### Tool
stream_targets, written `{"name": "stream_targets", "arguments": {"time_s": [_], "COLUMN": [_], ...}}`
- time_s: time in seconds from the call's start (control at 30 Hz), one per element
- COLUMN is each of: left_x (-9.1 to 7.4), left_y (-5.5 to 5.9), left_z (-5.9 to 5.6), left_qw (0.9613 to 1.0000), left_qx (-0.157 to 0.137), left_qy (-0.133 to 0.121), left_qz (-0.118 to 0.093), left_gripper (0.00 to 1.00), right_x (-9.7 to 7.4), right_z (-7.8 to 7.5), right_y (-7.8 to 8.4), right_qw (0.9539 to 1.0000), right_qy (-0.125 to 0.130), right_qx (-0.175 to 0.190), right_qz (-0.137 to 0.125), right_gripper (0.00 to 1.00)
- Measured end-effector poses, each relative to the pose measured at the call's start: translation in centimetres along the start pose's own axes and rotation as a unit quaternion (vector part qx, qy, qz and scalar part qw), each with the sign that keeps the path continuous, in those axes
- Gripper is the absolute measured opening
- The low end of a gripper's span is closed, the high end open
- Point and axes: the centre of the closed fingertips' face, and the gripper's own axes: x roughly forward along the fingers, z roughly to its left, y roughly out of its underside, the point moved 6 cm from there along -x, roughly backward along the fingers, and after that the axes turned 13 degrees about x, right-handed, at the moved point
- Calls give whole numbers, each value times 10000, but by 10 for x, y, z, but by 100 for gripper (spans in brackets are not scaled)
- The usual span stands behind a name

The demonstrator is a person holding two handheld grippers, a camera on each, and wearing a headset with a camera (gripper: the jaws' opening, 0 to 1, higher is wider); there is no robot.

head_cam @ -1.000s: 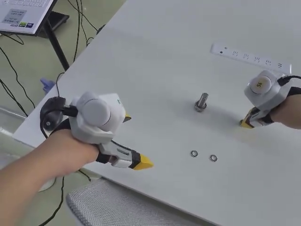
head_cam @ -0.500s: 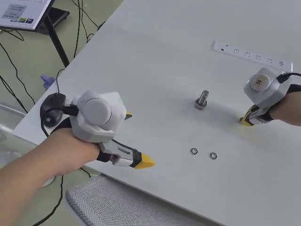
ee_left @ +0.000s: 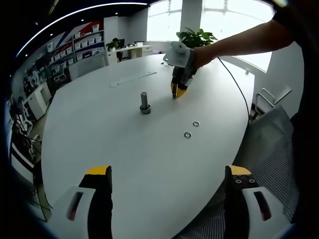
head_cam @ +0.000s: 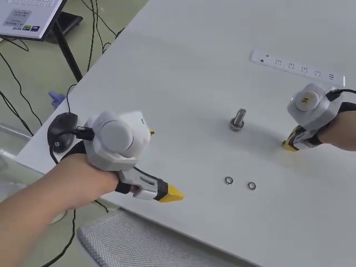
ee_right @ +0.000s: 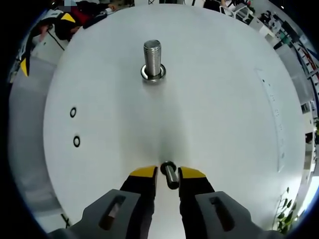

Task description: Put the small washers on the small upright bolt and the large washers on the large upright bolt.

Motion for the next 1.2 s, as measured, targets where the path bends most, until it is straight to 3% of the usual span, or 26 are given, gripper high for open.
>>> {"name": "stream_targets", "arguments": {"time_s": [0.33,0.73,1.03,1.2], "left_x": [3,-2,-2,-6], "left_y": [1,-3,-7,-14], "left_z": [-4,2,0,0], "left_qw": [9998,9996,9995,9998], "left_qx": [88,191,230,113], "left_qy": [120,134,153,143], "left_qz": [112,168,136,5], "left_gripper": [92,90,90,90], "right_x": [-4,-11,-29,-41], "right_z": [-3,0,-3,0], "right_y": [0,-2,-6,-10], "right_qw": [9999,9990,9990,9989], "right_qy": [-10,-303,-234,-221], "right_qx": [59,222,218,197], "right_qz": [-125,-225,-304,-372], "right_gripper": [33,34,36,42]}}
